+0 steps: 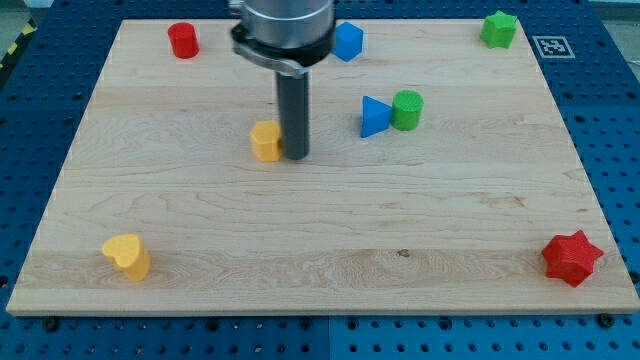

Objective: Push the yellow hexagon towards the center left

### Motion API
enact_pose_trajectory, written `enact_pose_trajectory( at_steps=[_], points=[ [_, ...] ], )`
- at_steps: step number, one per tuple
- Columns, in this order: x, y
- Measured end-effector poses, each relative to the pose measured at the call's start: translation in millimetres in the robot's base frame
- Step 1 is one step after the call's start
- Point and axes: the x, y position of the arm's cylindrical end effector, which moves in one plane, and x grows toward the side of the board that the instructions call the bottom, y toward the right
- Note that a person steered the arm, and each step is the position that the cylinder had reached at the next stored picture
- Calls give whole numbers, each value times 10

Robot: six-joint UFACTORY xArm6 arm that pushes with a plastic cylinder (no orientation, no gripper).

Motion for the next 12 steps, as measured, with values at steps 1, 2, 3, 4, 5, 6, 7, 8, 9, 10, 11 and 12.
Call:
enact_pose_trajectory(
  at_steps=[1, 2, 3, 4, 5, 6, 7, 8, 9, 10, 11, 12],
  points=[
    [0, -328],
    [0, -442],
    [0, -418],
    [0, -372],
    [0, -370],
    [-23, -370],
    [-60, -370],
    [-61, -3],
    [-61, 38],
    [-90, 40],
    [-200, 34],
    [-210, -146]
  ],
)
